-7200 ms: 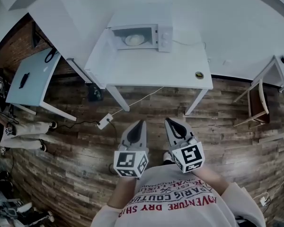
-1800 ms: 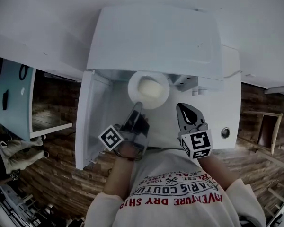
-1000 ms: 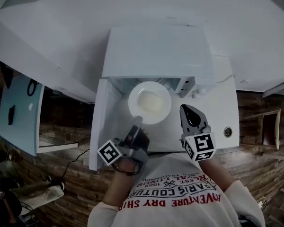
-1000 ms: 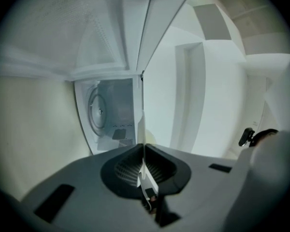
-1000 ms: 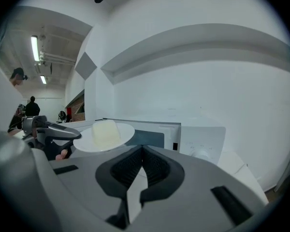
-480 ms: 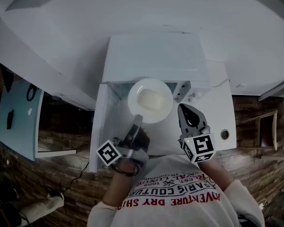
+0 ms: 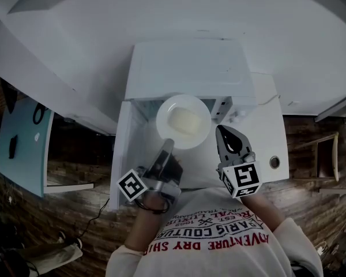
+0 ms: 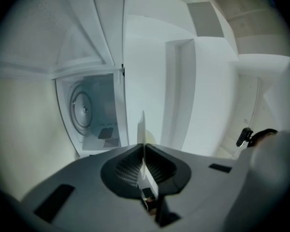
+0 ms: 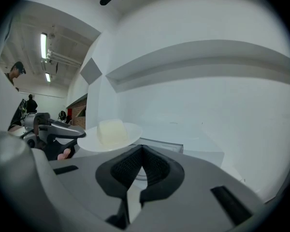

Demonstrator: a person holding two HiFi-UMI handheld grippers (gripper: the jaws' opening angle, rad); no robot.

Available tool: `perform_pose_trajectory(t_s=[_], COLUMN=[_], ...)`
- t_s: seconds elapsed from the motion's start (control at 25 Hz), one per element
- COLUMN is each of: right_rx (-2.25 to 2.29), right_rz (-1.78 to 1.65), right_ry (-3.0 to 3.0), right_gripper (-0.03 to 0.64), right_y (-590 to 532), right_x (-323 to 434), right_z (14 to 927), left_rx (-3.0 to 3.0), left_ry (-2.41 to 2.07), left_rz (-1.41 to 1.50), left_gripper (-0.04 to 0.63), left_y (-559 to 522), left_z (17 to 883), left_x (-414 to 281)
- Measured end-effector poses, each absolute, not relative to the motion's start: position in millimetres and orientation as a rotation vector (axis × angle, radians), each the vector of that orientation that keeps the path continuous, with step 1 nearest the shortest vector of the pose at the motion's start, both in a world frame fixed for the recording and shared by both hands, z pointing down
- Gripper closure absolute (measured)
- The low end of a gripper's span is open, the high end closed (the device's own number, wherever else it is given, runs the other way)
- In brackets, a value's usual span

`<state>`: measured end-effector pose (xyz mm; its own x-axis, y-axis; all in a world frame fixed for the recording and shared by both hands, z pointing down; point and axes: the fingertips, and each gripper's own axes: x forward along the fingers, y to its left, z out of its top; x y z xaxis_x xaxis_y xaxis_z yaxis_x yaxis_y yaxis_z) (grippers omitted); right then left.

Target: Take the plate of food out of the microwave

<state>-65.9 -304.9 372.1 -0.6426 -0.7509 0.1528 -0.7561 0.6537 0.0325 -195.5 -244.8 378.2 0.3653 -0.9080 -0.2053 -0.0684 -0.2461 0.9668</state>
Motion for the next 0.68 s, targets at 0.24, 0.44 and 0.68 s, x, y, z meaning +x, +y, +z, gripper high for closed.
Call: perform_pose_trajectory(t_s=[0.24, 0.44, 0.68], right_rx=[1.255, 1.267, 1.314], right_rz=[0.045, 0.040, 0.042], right_ry=[-2.708, -2.705, -2.694], right_gripper=[0.606, 0.606, 0.606], right_y=[-301, -300, -303], right_x=[-65, -63, -56], right_z=[373, 375, 374], left_rx=[1.628, 1.627, 1.624], left_ry=[-0.875, -0.869, -0.867], left_rz=[-1.033, -1.038, -1.047], left_gripper=[0.575, 0.575, 0.575], left_y=[-241, -238, -234], left_z=[374, 377, 379], left_x=[-194, -194, -197])
